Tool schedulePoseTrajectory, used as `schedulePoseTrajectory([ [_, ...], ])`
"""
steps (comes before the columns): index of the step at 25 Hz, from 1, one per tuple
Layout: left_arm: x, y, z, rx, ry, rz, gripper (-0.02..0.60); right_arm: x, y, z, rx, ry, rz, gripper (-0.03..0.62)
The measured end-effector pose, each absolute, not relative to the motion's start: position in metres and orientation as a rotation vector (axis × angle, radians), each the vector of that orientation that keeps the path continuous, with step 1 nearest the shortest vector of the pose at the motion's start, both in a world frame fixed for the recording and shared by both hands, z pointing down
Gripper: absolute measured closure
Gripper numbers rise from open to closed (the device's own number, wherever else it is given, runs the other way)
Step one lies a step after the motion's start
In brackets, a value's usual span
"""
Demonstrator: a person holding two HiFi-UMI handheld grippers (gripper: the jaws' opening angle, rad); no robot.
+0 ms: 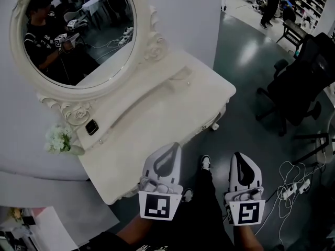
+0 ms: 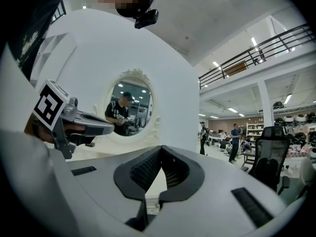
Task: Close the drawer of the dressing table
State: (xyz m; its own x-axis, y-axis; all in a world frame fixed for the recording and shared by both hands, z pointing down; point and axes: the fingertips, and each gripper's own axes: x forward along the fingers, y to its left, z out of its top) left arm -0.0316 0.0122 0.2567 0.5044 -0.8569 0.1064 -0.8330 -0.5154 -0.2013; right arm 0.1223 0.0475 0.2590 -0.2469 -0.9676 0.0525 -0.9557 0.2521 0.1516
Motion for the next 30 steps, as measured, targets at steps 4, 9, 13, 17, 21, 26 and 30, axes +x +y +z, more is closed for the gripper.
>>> schedulePoseTrajectory([
  [4,-0.026,-0.001,0.257,-2.614,1.486,-0.289,0.580,0.124,0.029,0.258,1.828,-2.406,-0.133,0.595],
  [9,-0.021,-0.020,0.258,-2.600,1.516,-0.301,0.580,0.129,0.007,0.262,1.789,-2.429,-0.123,0.595],
  [13,-0.019,-0.040,0.260,-2.596,1.545,-0.307,0.580,0.130,-0.016,0.264,1.762,-2.460,-0.115,0.594],
  [17,-0.015,-0.060,0.258,-2.575,1.581,-0.317,0.580,0.133,-0.041,0.262,1.723,-2.487,-0.102,0.594],
  [21,-0.012,-0.080,0.255,-2.553,1.613,-0.341,0.580,0.136,-0.067,0.259,1.700,-2.503,-0.068,0.594],
  [26,-0.010,-0.101,0.249,-2.516,1.656,-0.346,0.580,0.138,-0.097,0.260,1.649,-2.536,-0.037,0.594],
  [30,-0.013,-0.118,0.248,-2.487,1.707,-0.365,0.580,0.133,-0.118,0.258,1.591,-2.582,-0.039,0.594],
])
